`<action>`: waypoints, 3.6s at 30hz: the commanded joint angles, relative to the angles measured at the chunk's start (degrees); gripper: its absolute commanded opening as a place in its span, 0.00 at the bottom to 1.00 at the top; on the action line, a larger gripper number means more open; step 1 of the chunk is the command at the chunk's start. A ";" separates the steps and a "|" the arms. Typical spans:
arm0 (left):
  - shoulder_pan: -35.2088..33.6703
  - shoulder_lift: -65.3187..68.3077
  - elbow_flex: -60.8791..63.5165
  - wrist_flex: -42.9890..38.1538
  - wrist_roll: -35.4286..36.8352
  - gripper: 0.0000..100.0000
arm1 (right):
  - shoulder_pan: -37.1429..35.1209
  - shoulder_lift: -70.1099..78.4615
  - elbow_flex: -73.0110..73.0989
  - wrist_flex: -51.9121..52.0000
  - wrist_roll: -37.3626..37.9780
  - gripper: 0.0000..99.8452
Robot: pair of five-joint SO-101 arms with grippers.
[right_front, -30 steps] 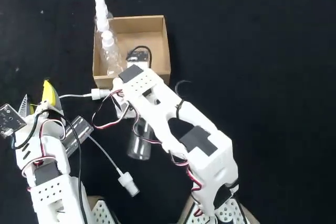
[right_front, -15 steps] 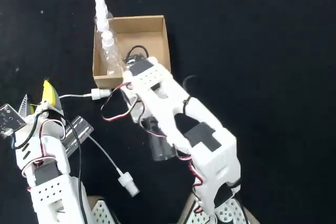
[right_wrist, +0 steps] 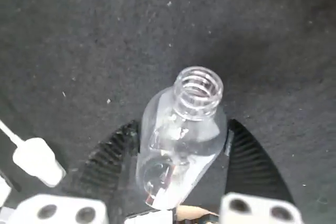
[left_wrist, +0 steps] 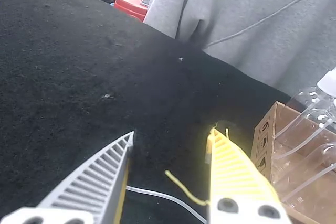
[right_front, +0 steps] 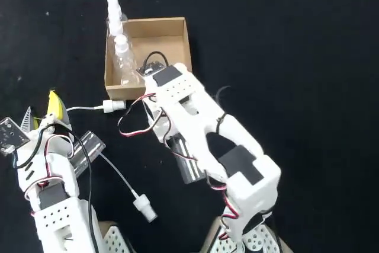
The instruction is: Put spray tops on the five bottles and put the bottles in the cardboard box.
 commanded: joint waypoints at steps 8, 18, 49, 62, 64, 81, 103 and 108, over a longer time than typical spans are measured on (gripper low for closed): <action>-0.13 -0.88 0.75 -0.09 -0.62 0.21 | 2.11 -6.90 4.53 -8.62 3.52 0.21; -0.13 -0.88 0.75 -0.26 -0.62 0.21 | 8.18 -6.81 4.53 -8.70 9.85 0.21; -0.13 -0.88 0.75 -0.35 -0.62 0.21 | 9.58 -1.54 3.30 -12.31 5.10 0.33; -0.13 -0.88 0.75 -0.18 -0.62 0.21 | 13.10 -0.92 6.81 -16.44 5.45 0.26; -0.13 -0.88 0.75 -0.18 -0.62 0.21 | 12.92 0.31 6.81 -16.88 5.45 0.26; -0.04 -0.88 0.75 -0.26 -0.62 0.21 | 13.27 1.36 6.99 -16.26 5.54 0.14; -0.04 -0.88 0.75 -0.18 -0.62 0.21 | 13.27 -28.26 21.49 -13.89 11.96 0.01; -0.04 -0.88 0.48 0.00 -0.62 0.21 | 13.27 -37.49 25.54 -14.07 11.96 0.01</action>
